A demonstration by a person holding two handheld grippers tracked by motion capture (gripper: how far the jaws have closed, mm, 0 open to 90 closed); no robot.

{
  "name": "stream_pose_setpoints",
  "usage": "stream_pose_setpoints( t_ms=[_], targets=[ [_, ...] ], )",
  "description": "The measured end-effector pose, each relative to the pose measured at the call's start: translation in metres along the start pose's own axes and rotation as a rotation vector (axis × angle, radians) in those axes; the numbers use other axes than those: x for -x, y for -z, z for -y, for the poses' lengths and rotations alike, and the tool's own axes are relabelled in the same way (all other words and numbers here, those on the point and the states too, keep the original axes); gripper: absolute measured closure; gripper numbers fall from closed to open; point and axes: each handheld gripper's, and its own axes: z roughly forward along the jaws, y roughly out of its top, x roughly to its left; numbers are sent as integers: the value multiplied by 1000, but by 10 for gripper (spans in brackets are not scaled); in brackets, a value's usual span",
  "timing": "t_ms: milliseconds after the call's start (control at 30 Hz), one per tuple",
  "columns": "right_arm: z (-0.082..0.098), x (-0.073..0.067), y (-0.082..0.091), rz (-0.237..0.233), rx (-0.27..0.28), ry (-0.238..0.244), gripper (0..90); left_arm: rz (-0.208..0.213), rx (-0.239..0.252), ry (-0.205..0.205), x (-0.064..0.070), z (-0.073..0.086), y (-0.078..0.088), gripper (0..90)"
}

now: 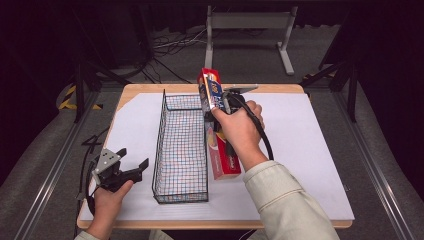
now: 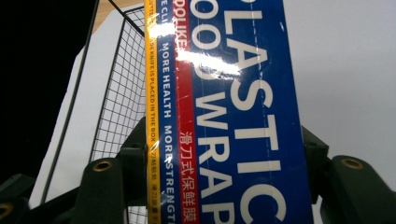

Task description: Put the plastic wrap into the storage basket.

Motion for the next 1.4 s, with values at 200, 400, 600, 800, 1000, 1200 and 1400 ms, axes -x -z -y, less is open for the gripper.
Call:
stream_pose_setpoints(
  t_ms=[200,400,600,800,1000,1200,1400],
  targets=[
    [0,-16,-5,-11,5,5,401,-7,-36,-37,8,-6,0,129],
    [-1,-35,-10,-31,12,-31,400,25,-40,-46,9,-5,-3,128],
    [-1,-47,-15,-24,16,-52,400,22,-20,-32,6,-4,0,128],
    [1,-52,-18,-22,33,-74,400,12,-12,-23,4,-3,2,130],
    [4,-56,-28,-9,41,-71,400,13,-5,-21,4,-3,4,130],
    [10,-61,-43,-18,53,-76,399,8,0,-10,2,-2,6,132],
    [15,-67,-53,-8,54,-93,398,-1,-1,-4,-1,1,11,132]
  ],
)
